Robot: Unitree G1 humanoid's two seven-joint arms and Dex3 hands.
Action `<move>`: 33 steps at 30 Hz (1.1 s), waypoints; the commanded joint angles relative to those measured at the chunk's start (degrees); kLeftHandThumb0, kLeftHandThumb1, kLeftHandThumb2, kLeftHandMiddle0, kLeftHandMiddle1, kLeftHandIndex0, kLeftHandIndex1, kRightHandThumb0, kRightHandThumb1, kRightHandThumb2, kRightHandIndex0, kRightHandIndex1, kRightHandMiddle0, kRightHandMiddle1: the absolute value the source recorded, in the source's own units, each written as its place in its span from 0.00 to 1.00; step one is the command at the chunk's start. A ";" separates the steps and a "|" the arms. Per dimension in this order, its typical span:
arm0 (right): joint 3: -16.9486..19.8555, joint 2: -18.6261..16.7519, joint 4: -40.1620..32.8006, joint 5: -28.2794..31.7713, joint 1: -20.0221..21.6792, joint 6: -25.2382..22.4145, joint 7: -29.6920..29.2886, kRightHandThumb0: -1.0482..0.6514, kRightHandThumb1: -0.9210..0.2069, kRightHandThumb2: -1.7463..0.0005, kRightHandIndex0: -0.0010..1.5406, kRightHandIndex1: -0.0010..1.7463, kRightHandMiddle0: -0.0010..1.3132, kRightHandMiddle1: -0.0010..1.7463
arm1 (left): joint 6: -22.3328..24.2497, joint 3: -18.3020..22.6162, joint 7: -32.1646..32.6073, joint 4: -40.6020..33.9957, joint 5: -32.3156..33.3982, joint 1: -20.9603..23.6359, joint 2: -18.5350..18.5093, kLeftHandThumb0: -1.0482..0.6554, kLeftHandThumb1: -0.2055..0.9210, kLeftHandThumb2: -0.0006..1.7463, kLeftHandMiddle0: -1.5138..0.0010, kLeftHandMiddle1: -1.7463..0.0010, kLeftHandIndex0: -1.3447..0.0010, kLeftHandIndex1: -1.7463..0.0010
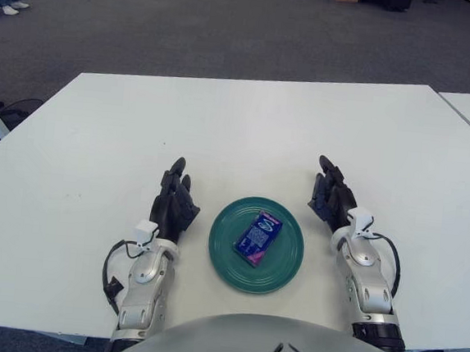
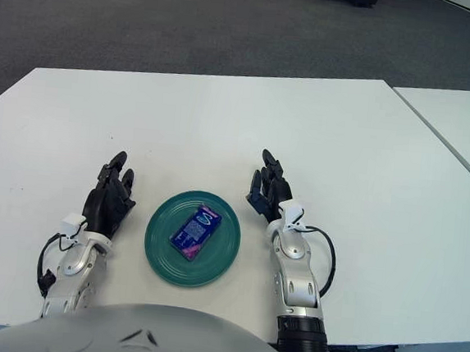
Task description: Put the gum into the plate.
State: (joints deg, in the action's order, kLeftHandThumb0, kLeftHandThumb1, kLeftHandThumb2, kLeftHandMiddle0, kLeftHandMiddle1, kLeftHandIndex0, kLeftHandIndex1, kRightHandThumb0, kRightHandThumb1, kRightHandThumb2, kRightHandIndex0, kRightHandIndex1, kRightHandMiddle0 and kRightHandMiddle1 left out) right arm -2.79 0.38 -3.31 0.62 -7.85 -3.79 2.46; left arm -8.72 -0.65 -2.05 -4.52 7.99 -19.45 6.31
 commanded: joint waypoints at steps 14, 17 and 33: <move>3.42 -0.78 13.19 0.68 1.39 10.17 -2.39 0.14 0.00 0.43 0.08 0.00 0.00 0.13 | 3.50 -0.27 1.46 -1.36 -2.58 5.21 -1.40 0.04 1.00 0.58 0.92 1.00 1.00 0.84; 3.51 -1.07 14.23 0.59 1.45 11.73 -2.41 0.15 0.00 0.43 0.08 0.00 0.00 0.13 | 3.88 -0.34 1.46 -1.52 -2.80 5.46 -1.58 0.03 1.00 0.58 0.93 1.00 1.00 0.85; 2.12 -2.76 13.08 -0.27 -1.07 12.76 -3.68 0.14 0.00 0.45 0.07 0.00 0.00 0.11 | 4.88 -0.47 0.41 -2.24 -1.90 3.10 -2.52 0.04 1.00 0.59 0.92 1.00 1.00 0.87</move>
State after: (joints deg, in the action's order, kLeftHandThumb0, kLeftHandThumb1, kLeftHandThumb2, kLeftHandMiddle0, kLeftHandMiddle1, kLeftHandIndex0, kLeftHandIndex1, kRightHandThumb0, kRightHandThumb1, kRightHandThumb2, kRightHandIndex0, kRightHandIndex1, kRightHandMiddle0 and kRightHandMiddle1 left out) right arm -0.52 -1.89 7.79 0.42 -7.05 11.82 -0.91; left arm -4.08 -1.25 -1.24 -6.71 6.12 -16.33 4.32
